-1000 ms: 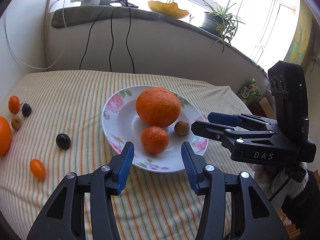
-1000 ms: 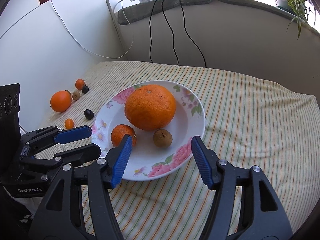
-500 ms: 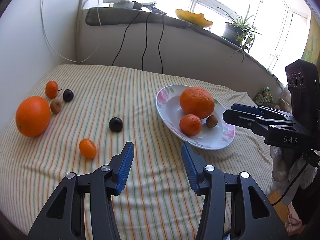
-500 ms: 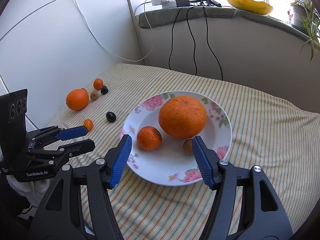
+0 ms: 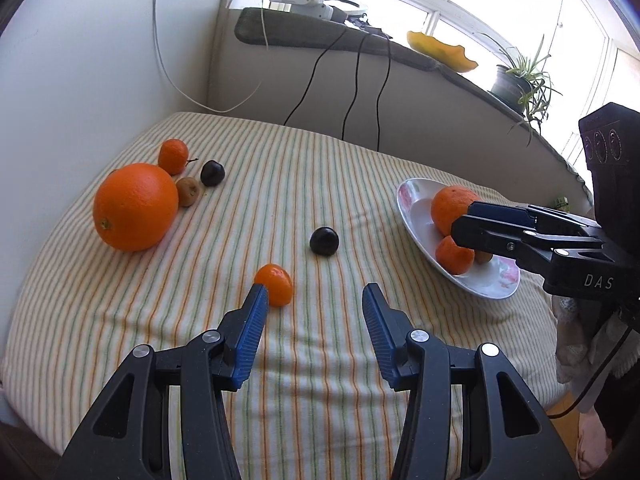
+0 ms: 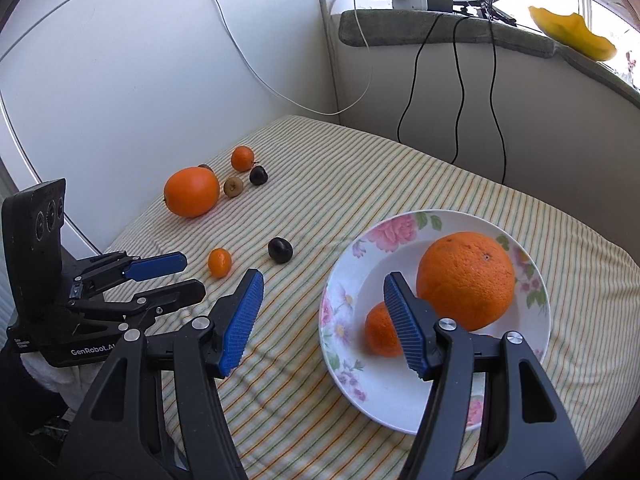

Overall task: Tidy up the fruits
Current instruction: 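Grasp the small orange fruit with the left gripper while the right gripper grasps the dark plum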

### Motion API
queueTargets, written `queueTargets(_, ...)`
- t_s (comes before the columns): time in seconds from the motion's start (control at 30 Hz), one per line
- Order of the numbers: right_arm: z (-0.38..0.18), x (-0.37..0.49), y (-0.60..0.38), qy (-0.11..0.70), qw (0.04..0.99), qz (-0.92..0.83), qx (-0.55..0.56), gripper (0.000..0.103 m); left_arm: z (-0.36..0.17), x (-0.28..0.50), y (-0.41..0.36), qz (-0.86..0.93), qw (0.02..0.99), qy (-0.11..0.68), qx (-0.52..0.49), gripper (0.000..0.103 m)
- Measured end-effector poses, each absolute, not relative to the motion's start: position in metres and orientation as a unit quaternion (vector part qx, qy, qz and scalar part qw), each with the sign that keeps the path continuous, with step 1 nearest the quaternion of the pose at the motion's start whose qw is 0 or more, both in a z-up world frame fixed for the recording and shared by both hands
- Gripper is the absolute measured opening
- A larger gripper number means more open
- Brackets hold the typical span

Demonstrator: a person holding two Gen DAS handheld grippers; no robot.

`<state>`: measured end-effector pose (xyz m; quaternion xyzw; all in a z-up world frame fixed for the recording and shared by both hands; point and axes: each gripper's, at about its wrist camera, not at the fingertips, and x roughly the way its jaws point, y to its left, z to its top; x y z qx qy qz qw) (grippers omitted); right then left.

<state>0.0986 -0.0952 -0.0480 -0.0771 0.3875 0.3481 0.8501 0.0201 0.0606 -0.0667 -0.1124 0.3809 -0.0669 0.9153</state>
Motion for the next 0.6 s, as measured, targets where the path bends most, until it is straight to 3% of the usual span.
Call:
queueTargets(0.17, -0.055, 0.104, -0.063, 0.396, 0.839, 0.36, -0.101, 0.064, -0.075, 0.026, 0.068, -0.061, 0.912, 0.39, -0.111, 0.048)
queueTargets(0.23, -0.06, 0.107, -0.05, 0.405, 0.83, 0.367, -0.111, 0.05, -0.078, 0.028, 0.07, -0.061, 0.911, 0.394, -0.11, 0.044)
queueTargets(0.3, -0.065, 0.11, -0.037, 0.413, 0.822, 0.373, -0.123, 0.044, -0.082, 0.031, 0.072, -0.06, 0.909, 0.398, -0.11, 0.042)
queueTargets(0.6, -0.092, 0.126, -0.006, 0.437, 0.807, 0.365, -0.158, 0.035, -0.089, 0.042, 0.077, -0.062, 0.905, 0.407, -0.111, 0.035)
